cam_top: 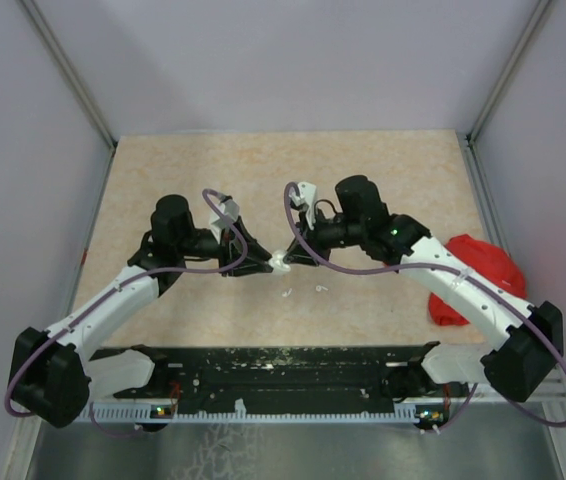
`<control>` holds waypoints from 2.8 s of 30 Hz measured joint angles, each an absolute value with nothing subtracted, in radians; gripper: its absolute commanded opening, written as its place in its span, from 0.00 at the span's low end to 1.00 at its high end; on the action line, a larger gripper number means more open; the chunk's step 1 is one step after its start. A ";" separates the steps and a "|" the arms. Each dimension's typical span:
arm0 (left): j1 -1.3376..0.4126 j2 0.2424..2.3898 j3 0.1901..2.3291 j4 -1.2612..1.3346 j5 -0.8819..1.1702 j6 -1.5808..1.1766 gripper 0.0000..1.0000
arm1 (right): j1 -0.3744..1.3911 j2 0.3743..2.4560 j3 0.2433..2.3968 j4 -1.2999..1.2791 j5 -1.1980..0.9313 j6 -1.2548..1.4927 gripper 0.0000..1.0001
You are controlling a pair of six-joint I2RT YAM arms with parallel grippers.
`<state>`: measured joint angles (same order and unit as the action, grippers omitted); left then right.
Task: Insert the wireless bluetooth earbuds into the charging case
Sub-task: Open the charging case, then pick up the earbud from the center of the board.
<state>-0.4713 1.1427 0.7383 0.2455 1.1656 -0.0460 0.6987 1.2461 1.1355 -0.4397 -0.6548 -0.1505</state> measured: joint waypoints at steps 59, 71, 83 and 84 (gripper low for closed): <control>-0.452 0.962 0.658 0.061 0.084 0.057 0.01 | 0.718 1.551 1.119 -0.633 -0.089 -0.013 0.38; -0.431 0.942 0.654 0.059 0.032 0.048 0.01 | 0.743 1.727 1.119 -0.681 -0.047 0.001 0.34; -0.418 0.942 0.654 0.059 0.046 0.041 0.01 | 0.774 1.782 1.121 -0.681 0.024 0.002 0.29; -0.417 0.942 0.654 0.059 0.046 0.041 0.01 | 0.778 1.783 1.122 -0.682 0.031 0.002 0.29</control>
<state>-0.4168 0.9424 0.6537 0.0586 0.0463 0.0406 0.7776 1.7828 1.1217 -0.6815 0.0315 0.0017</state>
